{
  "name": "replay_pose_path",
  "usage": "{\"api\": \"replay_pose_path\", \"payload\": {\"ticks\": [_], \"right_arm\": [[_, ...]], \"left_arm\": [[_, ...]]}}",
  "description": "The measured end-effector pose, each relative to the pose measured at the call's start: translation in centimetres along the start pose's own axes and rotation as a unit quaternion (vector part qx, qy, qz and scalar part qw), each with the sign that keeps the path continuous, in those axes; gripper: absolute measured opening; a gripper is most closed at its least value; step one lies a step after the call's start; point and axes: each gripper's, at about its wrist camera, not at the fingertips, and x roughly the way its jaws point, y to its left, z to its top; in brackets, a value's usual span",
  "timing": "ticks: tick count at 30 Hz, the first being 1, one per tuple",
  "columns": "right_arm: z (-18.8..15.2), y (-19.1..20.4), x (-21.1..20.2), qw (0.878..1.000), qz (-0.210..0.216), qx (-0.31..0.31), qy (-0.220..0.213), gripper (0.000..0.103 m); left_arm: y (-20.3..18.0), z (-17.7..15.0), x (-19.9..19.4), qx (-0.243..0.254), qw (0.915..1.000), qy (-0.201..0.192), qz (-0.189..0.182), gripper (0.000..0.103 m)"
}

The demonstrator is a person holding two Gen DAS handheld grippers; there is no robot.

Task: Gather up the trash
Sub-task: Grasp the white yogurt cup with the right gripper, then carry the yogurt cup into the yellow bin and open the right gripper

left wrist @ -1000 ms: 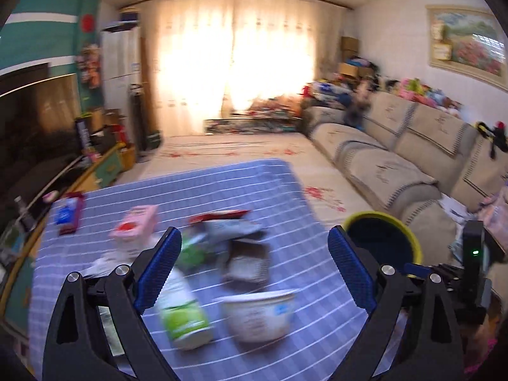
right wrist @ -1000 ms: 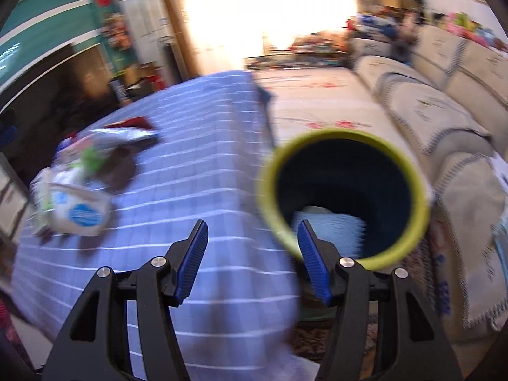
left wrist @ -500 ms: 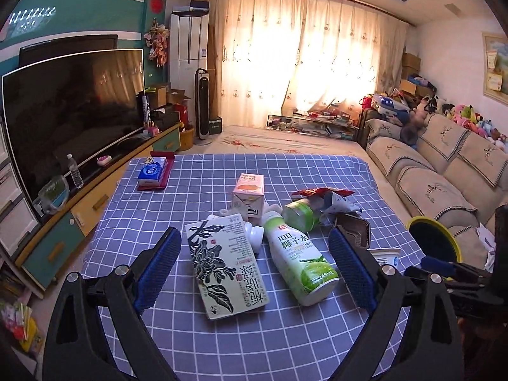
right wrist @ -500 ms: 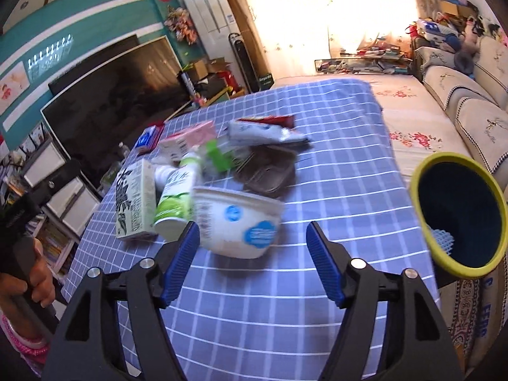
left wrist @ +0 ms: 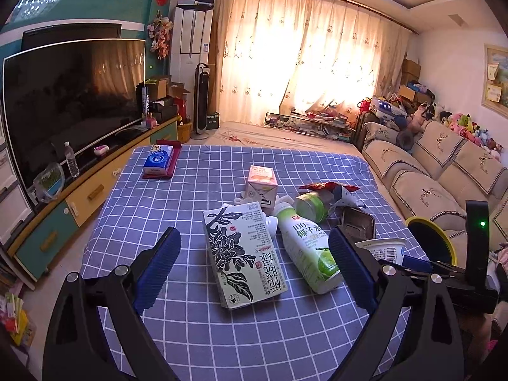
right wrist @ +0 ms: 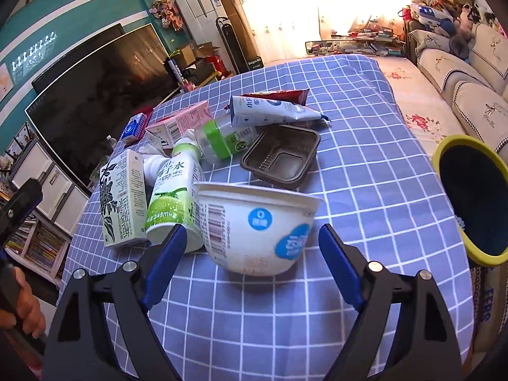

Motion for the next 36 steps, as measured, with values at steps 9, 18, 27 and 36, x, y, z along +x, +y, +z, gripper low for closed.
{"api": "replay_pose_path", "payload": {"ticks": [9, 18, 27, 36], "right_arm": [[0.5, -0.5, 1.6, 1.0, 0.006, 0.013, 0.014, 0.076], [0.7, -0.8, 2.2, 1.0, 0.02, 0.016, 0.017, 0.076], [0.8, -0.6, 0.5, 1.0, 0.029, 0.008, -0.008, 0.075], [1.7, -1.8, -2.6, 0.999, 0.025, 0.008, -0.048, 0.074]], "left_arm": [[0.2, -0.5, 0.7, -0.003, 1.0, 0.008, -0.002, 0.093], [-0.8, -0.5, 1.5, 0.005, 0.9999, 0.013, -0.007, 0.093], [-1.1, -0.5, 1.5, 0.007, 0.9999, 0.012, -0.004, 0.093], [-1.8, -0.5, 2.2, 0.014, 0.9997, 0.018, -0.005, 0.093]]}}
